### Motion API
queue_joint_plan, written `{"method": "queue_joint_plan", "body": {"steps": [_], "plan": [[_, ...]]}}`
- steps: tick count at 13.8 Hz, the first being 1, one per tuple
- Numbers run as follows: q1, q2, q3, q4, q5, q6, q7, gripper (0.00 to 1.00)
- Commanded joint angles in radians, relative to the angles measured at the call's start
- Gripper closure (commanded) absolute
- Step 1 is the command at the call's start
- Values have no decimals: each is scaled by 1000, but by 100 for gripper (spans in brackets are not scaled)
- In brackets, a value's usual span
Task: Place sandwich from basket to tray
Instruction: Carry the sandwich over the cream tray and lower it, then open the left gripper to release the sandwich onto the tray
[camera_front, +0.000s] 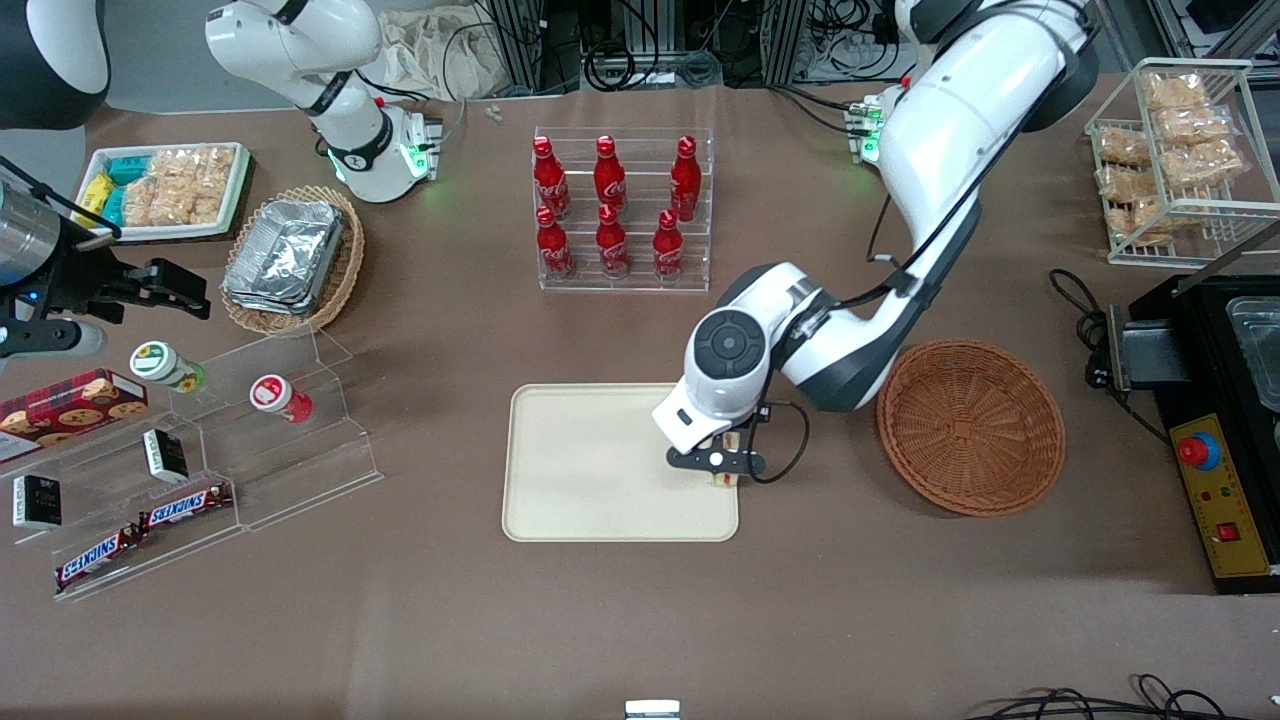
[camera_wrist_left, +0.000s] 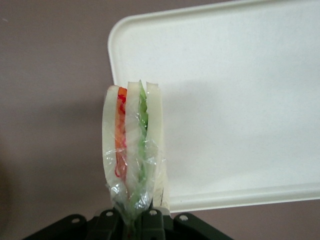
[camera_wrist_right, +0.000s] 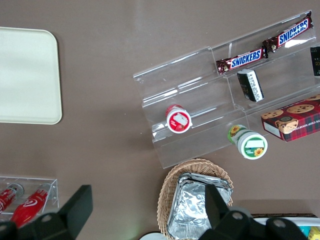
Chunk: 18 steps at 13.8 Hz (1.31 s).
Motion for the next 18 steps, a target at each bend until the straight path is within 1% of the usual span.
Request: {"method": "queue_joint_plan", "body": {"steps": [1, 3, 4, 5, 6, 8, 11, 12, 13, 14, 15, 18], "plan": [[-39, 61, 5, 66, 45, 13, 14, 100], [-39, 86, 8, 66, 46, 48, 14, 98], [-39, 92, 8, 66, 45, 48, 11, 87], [-39, 92, 8, 65, 45, 45, -4, 61], [-39, 89, 8, 65, 43, 42, -11, 2], [-33, 80, 8, 65, 36, 18, -21, 1], [-30, 48, 3, 97, 28, -85, -25, 1], [-28, 31, 0, 121, 14, -134, -23, 1], [-27, 6, 0, 153, -18, -194, -20, 1], [-13, -29, 1, 181, -50, -261, -5, 1], [8, -63, -2, 195, -64, -312, -5, 1], [91, -213, 0, 168, -85, -384, 24, 1]]}}
